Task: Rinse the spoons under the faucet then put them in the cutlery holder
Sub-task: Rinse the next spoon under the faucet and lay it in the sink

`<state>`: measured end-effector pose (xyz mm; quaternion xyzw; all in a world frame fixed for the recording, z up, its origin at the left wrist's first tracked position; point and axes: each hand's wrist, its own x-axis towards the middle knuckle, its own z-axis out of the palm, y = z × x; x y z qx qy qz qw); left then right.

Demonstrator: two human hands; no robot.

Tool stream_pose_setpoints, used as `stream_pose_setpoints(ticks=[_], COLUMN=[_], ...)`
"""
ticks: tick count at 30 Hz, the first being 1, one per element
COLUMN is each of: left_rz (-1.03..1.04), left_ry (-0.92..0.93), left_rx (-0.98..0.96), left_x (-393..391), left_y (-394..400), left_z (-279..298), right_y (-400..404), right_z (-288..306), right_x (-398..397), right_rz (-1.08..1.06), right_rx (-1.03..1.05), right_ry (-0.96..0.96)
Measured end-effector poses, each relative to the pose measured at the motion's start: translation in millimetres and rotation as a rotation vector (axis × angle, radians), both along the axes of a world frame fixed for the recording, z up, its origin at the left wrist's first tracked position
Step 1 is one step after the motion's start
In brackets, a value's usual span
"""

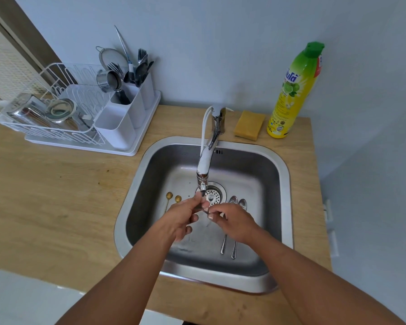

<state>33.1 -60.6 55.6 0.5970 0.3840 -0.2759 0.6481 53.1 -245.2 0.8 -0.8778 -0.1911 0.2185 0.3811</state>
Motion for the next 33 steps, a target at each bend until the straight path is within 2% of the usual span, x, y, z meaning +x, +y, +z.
stream_pose_setpoints(ticks=[5, 8, 15, 21, 27, 33], left_rz=[0.038, 0.040, 0.101, 0.122, 0.096, 0.156], left_ry=[-0.106, -0.136, -0.213, -0.238, -0.242, -0.184], left_rx=[-0.200, -0.239, -0.111, -0.212, -0.248, -0.254], left_x=[-10, -13, -6, 3, -1, 1], left_y=[7, 7, -4, -4, -6, -7], left_z=[-8, -11, -12, -8, -8, -11], right_y=[2, 4, 10, 11, 11, 6], right_z=[0, 4, 11, 9, 9, 8], right_x=[-3, -3, -6, -11, -5, -11], right_rz=[-0.053, -0.134, -0.183, -0.183, -0.217, -0.202], right_rx=[0.309, 0.429, 0.452, 0.475, 0.491, 0.458], right_ry=[0.255, 0.401, 0.371, 0.388, 0.370, 0.408])
